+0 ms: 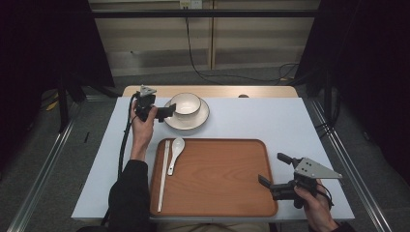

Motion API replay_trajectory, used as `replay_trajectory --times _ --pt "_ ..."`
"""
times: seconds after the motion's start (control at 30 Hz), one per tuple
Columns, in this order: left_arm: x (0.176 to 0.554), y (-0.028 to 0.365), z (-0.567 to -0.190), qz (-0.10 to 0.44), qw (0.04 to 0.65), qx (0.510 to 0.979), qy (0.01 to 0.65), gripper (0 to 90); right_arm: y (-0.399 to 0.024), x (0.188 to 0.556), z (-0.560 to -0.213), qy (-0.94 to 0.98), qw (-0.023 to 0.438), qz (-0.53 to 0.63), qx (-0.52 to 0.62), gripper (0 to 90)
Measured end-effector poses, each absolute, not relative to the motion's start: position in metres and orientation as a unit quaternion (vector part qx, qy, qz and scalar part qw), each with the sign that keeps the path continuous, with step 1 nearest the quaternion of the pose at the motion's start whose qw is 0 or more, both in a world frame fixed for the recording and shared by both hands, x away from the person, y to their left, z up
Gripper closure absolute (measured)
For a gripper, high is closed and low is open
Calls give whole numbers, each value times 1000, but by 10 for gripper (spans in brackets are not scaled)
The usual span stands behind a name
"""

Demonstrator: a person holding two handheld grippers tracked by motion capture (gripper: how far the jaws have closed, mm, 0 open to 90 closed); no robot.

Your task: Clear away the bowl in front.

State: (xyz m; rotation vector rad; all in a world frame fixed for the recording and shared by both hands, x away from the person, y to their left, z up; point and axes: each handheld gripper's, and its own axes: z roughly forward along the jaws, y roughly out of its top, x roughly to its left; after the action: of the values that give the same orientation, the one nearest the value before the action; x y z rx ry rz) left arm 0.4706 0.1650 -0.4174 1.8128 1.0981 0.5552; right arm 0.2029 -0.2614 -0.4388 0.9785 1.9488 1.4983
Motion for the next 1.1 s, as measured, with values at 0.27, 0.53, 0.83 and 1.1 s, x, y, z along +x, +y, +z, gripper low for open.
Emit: replay_trajectory --times 0.27,0.53,0.83,1.1 --pt "495 163 -423 195 440 748 458 43 -261 203 -439 716 244 547 359 2" --pt "509 153 -430 166 427 750 477 158 -261 203 -439 716 243 547 360 2" --pt "518 141 -438 152 395 765 486 287 -261 203 -439 717 243 546 360 2" --pt "523 137 -445 136 368 772 501 376 -261 203 -439 717 243 548 356 2"
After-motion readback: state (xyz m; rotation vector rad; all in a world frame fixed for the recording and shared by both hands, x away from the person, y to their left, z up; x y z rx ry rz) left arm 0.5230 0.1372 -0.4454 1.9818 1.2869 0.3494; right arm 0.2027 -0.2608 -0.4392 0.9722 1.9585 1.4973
